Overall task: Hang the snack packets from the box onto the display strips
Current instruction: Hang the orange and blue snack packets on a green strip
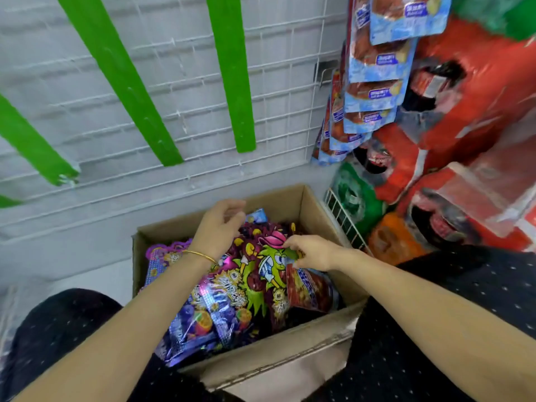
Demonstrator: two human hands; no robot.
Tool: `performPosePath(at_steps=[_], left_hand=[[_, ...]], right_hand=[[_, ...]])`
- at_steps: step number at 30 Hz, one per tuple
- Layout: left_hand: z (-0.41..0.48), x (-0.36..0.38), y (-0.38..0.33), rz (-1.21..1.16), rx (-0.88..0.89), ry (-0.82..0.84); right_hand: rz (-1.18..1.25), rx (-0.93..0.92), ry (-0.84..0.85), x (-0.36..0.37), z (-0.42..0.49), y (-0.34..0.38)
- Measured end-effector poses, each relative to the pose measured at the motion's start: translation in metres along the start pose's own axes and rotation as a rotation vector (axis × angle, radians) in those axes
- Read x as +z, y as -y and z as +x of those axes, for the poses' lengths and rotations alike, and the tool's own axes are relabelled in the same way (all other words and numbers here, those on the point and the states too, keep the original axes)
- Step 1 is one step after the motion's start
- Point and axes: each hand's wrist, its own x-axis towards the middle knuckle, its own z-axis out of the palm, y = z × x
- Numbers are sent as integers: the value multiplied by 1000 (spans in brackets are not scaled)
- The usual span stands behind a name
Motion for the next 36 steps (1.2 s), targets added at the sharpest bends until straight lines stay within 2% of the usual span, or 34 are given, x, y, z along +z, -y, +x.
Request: performPosePath(at_steps=[7,13,17,20,23,27,31,36], left_hand=[[-6,0,-2,33,-26,32],[-11,8,-4,71,-15,81],[-11,8,-7,77,-7,157],[-11,8,-13,84,-50,265],[-11,10,-25,98,-30,348],[-2,10,-51,124,102,312],[16,10,-91,147,200,229],[44,14,-161,130,313,223]], right_hand=[[89,70,37,27,15,-17],[-83,-92,53,23,12,-16],[219,-146,42,-17,-7,-7],[547,-156,-48,-44,-26,3],[674,-160,-202,-62,-39,12],[915,-207,-330,-81,-55,26],[969,-314,-500,-110,-73,43],[920,-368,-875,-154,-86,60]])
